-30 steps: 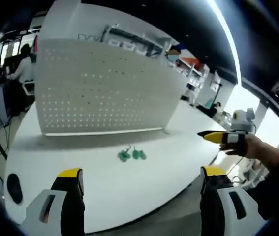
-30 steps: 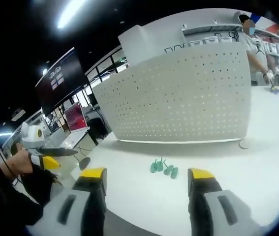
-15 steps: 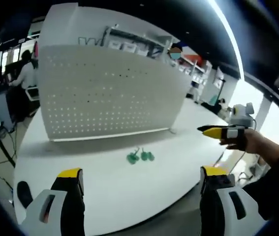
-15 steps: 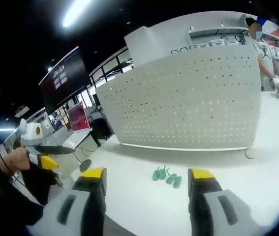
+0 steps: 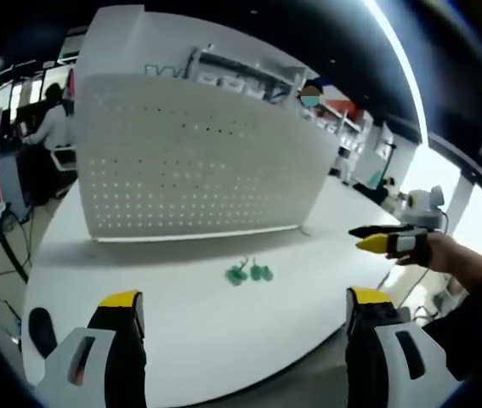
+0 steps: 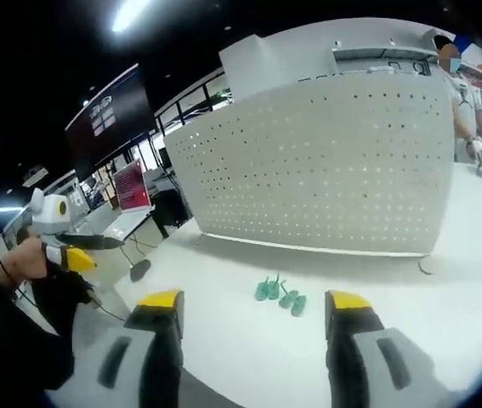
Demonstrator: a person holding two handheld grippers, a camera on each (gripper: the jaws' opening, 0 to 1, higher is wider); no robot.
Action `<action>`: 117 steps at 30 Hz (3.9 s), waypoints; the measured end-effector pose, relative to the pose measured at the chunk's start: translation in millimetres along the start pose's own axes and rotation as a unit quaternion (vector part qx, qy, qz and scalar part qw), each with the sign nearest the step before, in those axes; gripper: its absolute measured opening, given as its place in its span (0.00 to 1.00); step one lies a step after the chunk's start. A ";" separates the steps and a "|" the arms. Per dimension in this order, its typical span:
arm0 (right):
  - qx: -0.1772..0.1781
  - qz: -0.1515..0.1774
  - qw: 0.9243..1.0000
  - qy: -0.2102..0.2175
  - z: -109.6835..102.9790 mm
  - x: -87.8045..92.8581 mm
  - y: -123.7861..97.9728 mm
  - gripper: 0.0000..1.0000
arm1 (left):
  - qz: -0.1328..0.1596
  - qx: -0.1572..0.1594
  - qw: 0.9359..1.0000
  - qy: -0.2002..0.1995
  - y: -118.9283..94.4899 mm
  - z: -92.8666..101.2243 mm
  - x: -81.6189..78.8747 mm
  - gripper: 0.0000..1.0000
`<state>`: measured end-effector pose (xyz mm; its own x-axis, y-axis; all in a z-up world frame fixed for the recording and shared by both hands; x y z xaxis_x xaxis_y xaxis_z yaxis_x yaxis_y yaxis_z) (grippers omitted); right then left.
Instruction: Insert the hook assembly into the mounting plate slot until the hook locks in place.
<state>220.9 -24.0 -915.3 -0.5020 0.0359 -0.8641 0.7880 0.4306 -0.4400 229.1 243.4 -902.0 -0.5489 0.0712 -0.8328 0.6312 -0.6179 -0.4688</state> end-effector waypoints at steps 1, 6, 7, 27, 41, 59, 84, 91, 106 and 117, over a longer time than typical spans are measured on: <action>0.001 -0.002 1.000 -0.001 0.7 1.0 0.3 0.64 | -0.003 -0.001 1.000 -0.003 0.8 -1.0 1.3 1.00; 0.005 -0.008 1.000 0.014 4.5 6.3 1.9 0.63 | -0.009 -0.002 1.000 -0.003 1.2 -2.5 4.5 1.00; 0.006 -0.007 1.000 0.015 4.5 6.6 2.2 0.62 | -0.010 -0.003 1.000 -0.003 1.3 -3.8 5.4 1.00; -0.021 -0.004 0.999 0.039 -0.4 2.0 59.0 0.46 | 0.004 0.001 0.999 -0.048 9.4 -16.9 -2.6 1.00; -0.017 -0.045 0.999 0.017 16.4 18.2 137.6 0.33 | -0.005 -0.012 0.999 -0.051 8.0 -37.2 -3.0 1.00; -0.006 -0.152 0.988 -0.002 47.6 65.1 202.0 0.21 | -0.016 -0.035 0.998 -0.050 12.9 -50.2 0.5 0.99; -0.010 -0.186 0.982 0.018 53.3 76.2 221.8 0.04 | -0.026 -0.037 0.997 -0.055 11.3 -48.3 6.1 0.98; 0.001 -0.160 0.987 0.011 56.9 63.5 216.3 0.01 | -0.026 -0.035 0.998 -0.053 10.9 -46.6 6.3 0.97; 0.028 -0.091 0.995 0.018 62.1 21.4 194.5 0.00 | -0.024 -0.026 0.999 -0.040 9.5 -38.3 0.8 0.97; 0.028 0.002 0.999 -0.038 40.3 -44.0 157.4 0.00 | -0.017 -0.015 1.000 -0.021 11.7 -24.2 -7.8 0.97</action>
<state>381.4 5.8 -956.3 -0.4719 -0.0318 -0.8811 0.8097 0.3798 -0.4474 254.0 254.6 -908.1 -0.5930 0.0578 -0.8032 0.6271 -0.5925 -0.5056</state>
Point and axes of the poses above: the point that each gripper's makers call its tool centre point, and the gripper's own axes: y roughly forward along the fingers, z roughly to its right, x roughly out of its underside, the point moved 3 cm from there along -y, roughly backward along the fingers
